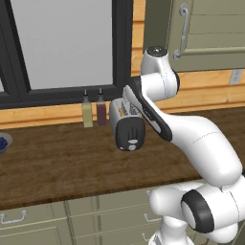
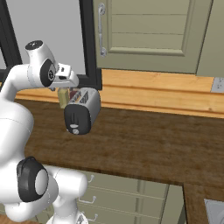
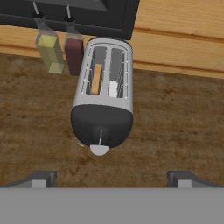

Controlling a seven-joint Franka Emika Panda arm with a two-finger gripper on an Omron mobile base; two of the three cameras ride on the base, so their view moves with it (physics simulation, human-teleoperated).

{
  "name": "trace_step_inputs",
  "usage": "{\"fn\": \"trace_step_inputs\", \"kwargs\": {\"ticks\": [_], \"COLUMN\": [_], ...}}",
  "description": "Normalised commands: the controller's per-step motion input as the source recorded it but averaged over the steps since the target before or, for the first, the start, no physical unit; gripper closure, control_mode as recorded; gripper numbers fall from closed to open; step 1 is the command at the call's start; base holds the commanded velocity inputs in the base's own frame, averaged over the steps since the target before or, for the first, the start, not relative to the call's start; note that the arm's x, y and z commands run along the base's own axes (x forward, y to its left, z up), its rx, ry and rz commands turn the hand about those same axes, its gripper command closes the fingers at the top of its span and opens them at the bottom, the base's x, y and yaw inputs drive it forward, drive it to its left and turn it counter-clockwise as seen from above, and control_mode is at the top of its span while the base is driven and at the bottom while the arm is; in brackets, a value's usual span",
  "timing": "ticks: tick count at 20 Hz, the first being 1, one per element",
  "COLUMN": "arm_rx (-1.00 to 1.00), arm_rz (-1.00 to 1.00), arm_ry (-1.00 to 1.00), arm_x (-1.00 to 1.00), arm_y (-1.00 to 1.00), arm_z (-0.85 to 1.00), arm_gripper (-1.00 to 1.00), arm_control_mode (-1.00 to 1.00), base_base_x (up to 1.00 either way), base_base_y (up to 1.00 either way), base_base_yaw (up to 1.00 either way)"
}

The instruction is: Start the toaster. Once the lever pops up, take the bread to the plate on the dining counter.

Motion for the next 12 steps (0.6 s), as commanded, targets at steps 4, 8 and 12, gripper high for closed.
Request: {"fn": "trace_step_inputs", "kwargs": {"ticks": [4, 8, 12], "arm_rx": [0.00, 0.00, 0.00], "arm_rz": [0.00, 0.00, 0.00], "arm_ry": [0.00, 0.00, 0.00], "arm_x": [0.00, 0.00, 0.00], "arm_y": [0.00, 0.00, 0.00], "arm_z": [0.00, 0.00, 0.00], "arm_gripper": [-1.00, -1.00, -1.00], "arm_control_mode": [-1.00, -1.00, -1.00], "base_base_x": [0.00, 0.00, 0.00], "base_base_y": [0.00, 0.00, 0.00], "base_base_yaw": [0.00, 0.00, 0.00]}}
